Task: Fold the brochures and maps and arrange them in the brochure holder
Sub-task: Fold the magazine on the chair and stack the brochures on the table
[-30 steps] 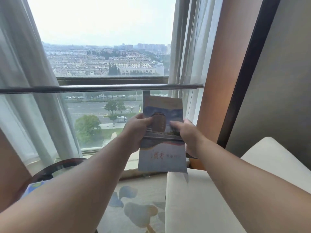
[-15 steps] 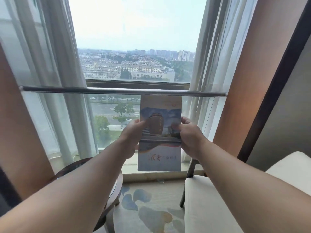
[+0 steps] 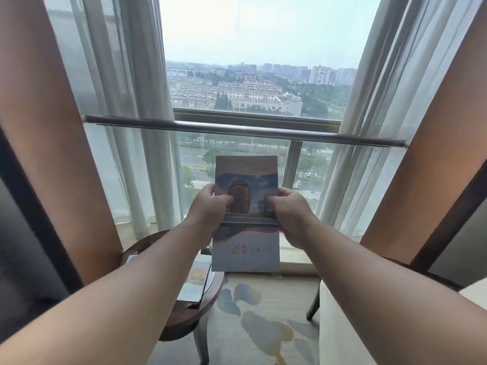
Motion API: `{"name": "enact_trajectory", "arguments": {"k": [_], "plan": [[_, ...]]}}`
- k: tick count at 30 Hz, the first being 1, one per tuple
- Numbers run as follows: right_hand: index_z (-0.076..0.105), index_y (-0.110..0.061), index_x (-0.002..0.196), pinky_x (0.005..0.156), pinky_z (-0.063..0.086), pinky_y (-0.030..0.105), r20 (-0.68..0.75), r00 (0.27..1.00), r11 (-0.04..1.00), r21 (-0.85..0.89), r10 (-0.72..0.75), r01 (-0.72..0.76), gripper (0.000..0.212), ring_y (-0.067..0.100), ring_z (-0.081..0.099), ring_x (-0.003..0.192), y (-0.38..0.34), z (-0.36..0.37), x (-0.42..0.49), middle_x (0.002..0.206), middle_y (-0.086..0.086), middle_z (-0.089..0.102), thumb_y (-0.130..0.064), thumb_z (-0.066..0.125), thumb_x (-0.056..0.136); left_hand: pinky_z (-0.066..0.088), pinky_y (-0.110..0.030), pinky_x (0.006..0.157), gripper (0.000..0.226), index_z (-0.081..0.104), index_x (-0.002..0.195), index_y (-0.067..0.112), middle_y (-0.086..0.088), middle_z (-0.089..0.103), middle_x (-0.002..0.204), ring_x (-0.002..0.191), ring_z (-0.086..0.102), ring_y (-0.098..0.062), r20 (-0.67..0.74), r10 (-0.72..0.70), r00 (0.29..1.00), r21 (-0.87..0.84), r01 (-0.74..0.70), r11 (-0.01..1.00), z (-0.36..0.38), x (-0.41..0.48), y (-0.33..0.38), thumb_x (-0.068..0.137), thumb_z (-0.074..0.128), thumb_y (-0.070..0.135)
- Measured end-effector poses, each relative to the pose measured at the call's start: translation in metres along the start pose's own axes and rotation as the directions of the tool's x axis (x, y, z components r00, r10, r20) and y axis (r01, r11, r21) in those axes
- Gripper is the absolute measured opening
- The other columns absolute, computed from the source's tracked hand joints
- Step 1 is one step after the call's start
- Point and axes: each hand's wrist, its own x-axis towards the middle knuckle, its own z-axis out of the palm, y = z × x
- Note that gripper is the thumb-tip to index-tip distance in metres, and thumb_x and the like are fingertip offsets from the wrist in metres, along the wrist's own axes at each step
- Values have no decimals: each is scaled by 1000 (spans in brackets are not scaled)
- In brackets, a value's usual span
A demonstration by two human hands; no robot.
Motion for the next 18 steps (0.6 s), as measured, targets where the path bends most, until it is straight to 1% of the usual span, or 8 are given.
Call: {"name": "enact_trajectory", "arguments": {"k": [2, 4, 7, 10, 12, 14, 16, 18], "plan": [[67, -12, 84, 75, 55, 62, 6, 1000, 999, -20, 25, -25, 20, 34, 64, 76, 11, 11, 16, 89, 20, 68, 3, 55, 84, 55, -48, 63, 17, 62, 93, 23, -19, 70, 96, 74, 66, -35, -43, -11, 999, 33, 12, 999, -9, 14, -12, 87, 58, 8], [68, -14, 83, 74, 56, 60, 4, 998, 998, -35, 57, -57, 21, 33, 65, 76, 24, 20, 35, 89, 19, 69, 2, 54, 84, 56, -45, 61, 17, 64, 92, 24, -15, 71, 91, 70, 67, -33, -71, -25, 997, 36, 27, 999, -18, 29, -23, 87, 58, 9], [67, -14, 85, 75, 56, 60, 18, 995, 994, -49, 103, -102, 19, 32, 66, 77, 47, 36, 74, 91, 19, 71, 0, 54, 87, 60, -48, 62, 18, 67, 91, 25, -10, 73, 87, 69, 70, -31, -124, -62, 990, 37, 67, 997, -31, 61, -41, 87, 59, 9], [66, -13, 86, 74, 58, 55, 35, 988, 985, -84, 152, -149, 17, 32, 67, 77, 71, 51, 122, 98, 21, 72, -1, 54, 88, 59, -51, 70, 19, 66, 92, 22, -15, 73, 97, 78, 70, -34, -170, -81, 982, 67, 93, 993, -41, 99, -60, 87, 58, 5], [66, -13, 87, 77, 58, 54, 58, 980, 977, -108, 192, -185, 16, 33, 68, 80, 86, 62, 154, 102, 22, 72, -2, 55, 87, 56, -60, 81, 19, 64, 92, 22, -17, 71, 101, 93, 68, -40, -214, -93, 972, 99, 117, 988, -48, 125, -71, 87, 58, 4], [66, -13, 86, 80, 58, 53, 75, 970, 964, -158, 229, -215, 12, 33, 69, 84, 103, 74, 181, 101, 20, 72, -4, 57, 86, 52, -64, 86, 18, 63, 92, 21, -21, 69, 106, 102, 65, -44, -253, -118, 960, 145, 158, 977, -58, 149, -82, 87, 58, 5], [65, -13, 84, 80, 58, 50, 94, 964, 952, -211, 247, -224, 9, 32, 69, 85, 119, 85, 204, 99, 18, 72, -5, 61, 84, 52, -63, 87, 17, 64, 95, 19, -22, 68, 110, 104, 64, -44, -293, -133, 947, 164, 187, 969, -68, 171, -94, 87, 59, 5], [65, -13, 86, 81, 59, 49, 110, 955, 932, -273, 277, -239, 8, 32, 70, 91, 137, 95, 224, 98, 15, 72, -6, 63, 84, 54, -59, 87, 17, 64, 97, 19, -18, 70, 107, 103, 65, -42, -332, -155, 930, 187, 226, 956, -81, 192, -108, 88, 59, 5]]}}
